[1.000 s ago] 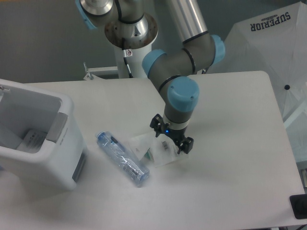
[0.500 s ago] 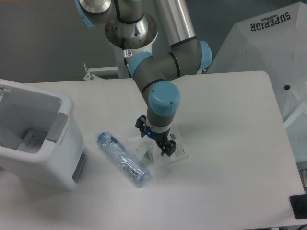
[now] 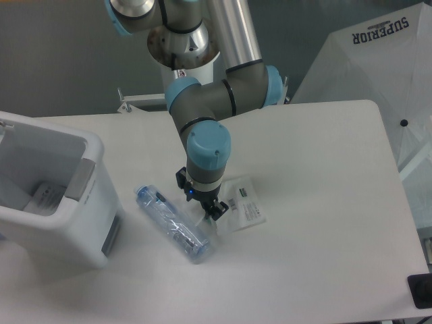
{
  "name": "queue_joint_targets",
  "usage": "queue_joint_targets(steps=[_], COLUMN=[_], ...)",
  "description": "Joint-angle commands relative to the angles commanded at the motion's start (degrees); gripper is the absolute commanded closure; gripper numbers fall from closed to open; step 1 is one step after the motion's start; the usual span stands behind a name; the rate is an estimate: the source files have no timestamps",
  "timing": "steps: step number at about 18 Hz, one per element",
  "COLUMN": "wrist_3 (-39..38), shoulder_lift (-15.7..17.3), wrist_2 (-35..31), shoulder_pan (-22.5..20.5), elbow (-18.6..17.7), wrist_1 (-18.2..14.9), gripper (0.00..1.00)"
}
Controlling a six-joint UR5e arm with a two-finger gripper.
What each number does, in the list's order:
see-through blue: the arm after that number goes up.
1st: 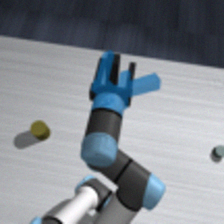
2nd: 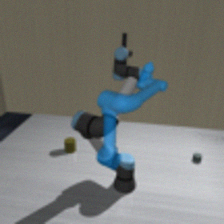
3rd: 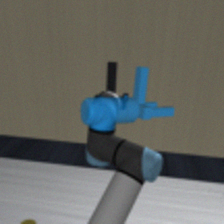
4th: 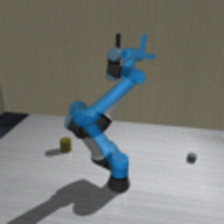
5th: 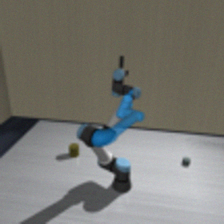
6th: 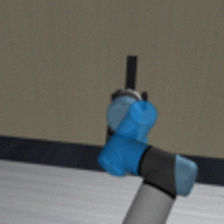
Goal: Place the trash in the trash can
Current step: 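Close the gripper on the white paper packet and lift it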
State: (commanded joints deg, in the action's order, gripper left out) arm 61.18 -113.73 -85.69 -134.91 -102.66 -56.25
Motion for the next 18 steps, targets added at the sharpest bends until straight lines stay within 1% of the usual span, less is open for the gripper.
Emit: queue_joint_targets(steps=[4,7,10,13,15,18], wrist_3=[-0.2,-0.3,-2.4,-3.5,-3.6,-4.2], shoulder_lift=[0.3,0.9,3.1,3.7,4.1,5.0], wrist_2=[0.0,0.2,0.4,0.1,0.1,0.4], shoulder_pan=[-0.1,-1.0,-2.6,-2.9,-3.5,-4.6], elbow=[0.5,0.9,1.3,2.1,3.5,6.4], wrist_1=[0.0,0.0,-0.1,-0.2,-1.5,-5.5], gripper=[1.0,1.0,1.0,1.0,1.0,1.0])
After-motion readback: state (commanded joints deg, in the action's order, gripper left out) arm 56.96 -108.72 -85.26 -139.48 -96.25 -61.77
